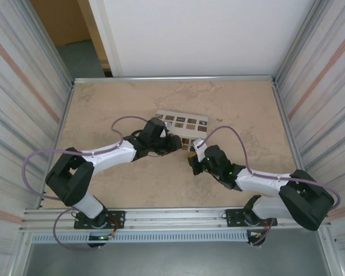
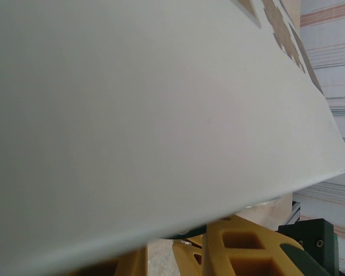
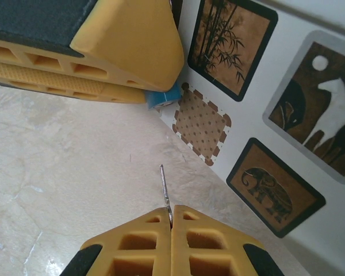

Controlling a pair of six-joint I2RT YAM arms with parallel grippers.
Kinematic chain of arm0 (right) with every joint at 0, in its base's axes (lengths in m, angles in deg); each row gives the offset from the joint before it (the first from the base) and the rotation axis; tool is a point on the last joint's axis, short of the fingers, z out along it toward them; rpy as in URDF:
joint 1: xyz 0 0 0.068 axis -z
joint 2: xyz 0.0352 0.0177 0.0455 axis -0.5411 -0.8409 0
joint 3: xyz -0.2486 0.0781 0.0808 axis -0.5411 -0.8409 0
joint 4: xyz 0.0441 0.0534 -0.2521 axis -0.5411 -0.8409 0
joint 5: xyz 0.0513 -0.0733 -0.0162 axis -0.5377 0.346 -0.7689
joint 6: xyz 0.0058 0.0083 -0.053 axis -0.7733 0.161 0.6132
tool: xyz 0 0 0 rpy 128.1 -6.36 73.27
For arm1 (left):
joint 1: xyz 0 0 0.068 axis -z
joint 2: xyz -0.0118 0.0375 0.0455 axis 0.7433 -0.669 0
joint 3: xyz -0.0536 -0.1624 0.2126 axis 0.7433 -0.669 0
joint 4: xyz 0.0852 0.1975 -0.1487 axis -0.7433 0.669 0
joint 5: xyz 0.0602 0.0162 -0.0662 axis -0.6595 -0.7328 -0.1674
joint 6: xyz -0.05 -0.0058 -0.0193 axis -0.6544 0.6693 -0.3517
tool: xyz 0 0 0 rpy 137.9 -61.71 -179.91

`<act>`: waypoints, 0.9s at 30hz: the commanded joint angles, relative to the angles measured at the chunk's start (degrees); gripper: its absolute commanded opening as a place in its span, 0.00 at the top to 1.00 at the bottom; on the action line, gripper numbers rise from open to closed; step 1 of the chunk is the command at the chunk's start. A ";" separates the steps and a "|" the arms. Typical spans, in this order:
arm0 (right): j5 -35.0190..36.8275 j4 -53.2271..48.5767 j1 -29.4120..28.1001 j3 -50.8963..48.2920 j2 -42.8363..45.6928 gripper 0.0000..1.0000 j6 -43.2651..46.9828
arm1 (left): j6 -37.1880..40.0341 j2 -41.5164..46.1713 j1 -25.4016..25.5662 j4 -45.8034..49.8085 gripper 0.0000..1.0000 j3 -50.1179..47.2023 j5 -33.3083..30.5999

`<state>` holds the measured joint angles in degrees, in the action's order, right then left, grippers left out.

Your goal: Unlock a padlock with a key

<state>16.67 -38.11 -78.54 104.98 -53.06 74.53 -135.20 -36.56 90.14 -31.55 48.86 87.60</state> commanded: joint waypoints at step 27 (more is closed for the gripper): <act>0.73 5.21 1.04 3.16 -2.75 1.00 1.41 | 0.34 3.09 -0.21 0.35 0.93 2.69 2.64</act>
<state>16.41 -33.21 -78.01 107.14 -55.24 75.06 -135.18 -36.54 90.03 -29.91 49.50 88.15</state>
